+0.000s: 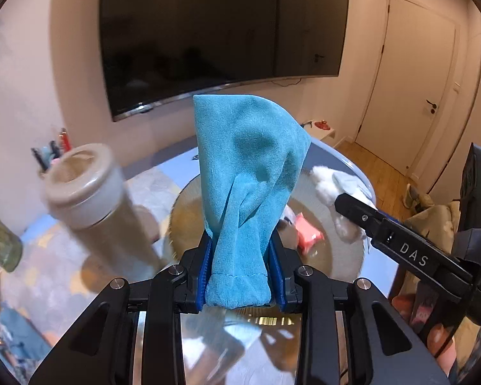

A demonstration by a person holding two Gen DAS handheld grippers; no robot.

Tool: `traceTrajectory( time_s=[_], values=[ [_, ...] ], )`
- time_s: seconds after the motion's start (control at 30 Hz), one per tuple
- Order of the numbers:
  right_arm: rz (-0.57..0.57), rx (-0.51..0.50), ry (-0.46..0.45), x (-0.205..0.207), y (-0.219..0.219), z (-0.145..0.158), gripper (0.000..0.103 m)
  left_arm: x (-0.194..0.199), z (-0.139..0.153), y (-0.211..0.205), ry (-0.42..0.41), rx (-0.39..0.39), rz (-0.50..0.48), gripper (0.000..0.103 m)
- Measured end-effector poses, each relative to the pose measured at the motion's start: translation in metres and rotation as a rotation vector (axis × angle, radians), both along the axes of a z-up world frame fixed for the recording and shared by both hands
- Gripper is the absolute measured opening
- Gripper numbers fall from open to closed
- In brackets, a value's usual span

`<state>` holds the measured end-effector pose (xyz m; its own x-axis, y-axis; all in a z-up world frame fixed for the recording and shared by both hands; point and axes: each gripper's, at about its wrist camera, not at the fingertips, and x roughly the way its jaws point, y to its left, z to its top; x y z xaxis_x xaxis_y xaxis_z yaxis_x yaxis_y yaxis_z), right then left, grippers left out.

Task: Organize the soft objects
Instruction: 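Carry the towel and bunny to the glass tray and release both, then move both tools back toward the desk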

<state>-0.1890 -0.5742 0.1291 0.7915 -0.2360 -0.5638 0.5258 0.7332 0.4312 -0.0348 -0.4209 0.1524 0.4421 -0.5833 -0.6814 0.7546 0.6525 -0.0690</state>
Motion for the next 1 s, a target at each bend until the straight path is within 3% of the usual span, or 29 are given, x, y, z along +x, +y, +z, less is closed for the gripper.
traceTrajectory(
  time_s=[0.07,0.13,0.2,0.3,0.4,0.43,0.47,0.5,0.6,0.73,0.83,0.9,1.0],
  values=[
    [-0.03,0.049,0.016,0.008,-0.016,-0.007,0.055,0.005,-0.006,-0.012,0.001,0.011,-0.003,0.032],
    [-0.035,0.077,0.059,0.018,-0.028,-0.013,0.057,0.008,-0.016,-0.023,0.022,0.035,-0.03,0.046],
    [-0.025,0.14,0.096,0.022,-0.038,-0.021,0.068,0.007,-0.026,-0.025,0.066,0.072,-0.053,0.046],
    [0.012,0.244,0.079,0.017,-0.047,-0.03,0.07,0.0,-0.033,-0.016,0.099,0.071,-0.087,0.046],
    [0.002,0.261,0.074,0.005,-0.043,-0.032,0.07,-0.01,-0.03,-0.004,0.114,0.047,-0.118,0.05],
    [0.001,0.26,0.069,-0.001,-0.04,-0.032,0.07,-0.013,-0.028,-0.006,0.103,0.048,-0.121,0.057],
    [0.003,0.263,0.065,-0.004,-0.038,-0.031,0.071,-0.02,-0.024,-0.003,0.067,0.043,-0.119,0.078],
    [0.003,0.27,0.059,-0.01,-0.034,-0.029,0.071,-0.022,-0.022,-0.002,0.036,0.033,-0.111,0.089],
    [0.008,0.283,0.034,-0.021,-0.027,-0.024,0.071,-0.027,-0.017,-0.004,-0.049,0.03,-0.083,0.089],
    [0.017,0.214,0.036,-0.042,-0.007,-0.005,0.071,-0.025,-0.021,-0.003,0.048,0.028,-0.09,0.089],
    [0.017,0.168,0.019,-0.061,0.007,0.01,0.08,-0.033,-0.008,0.028,0.092,-0.053,-0.117,0.089],
    [0.009,0.136,0.001,-0.069,0.015,0.018,0.087,-0.047,0.003,0.053,0.081,-0.09,-0.127,0.089],
    [0.055,0.087,-0.009,-0.072,0.038,0.032,0.087,-0.064,0.02,0.1,0.047,-0.143,-0.104,0.089]
  ],
)
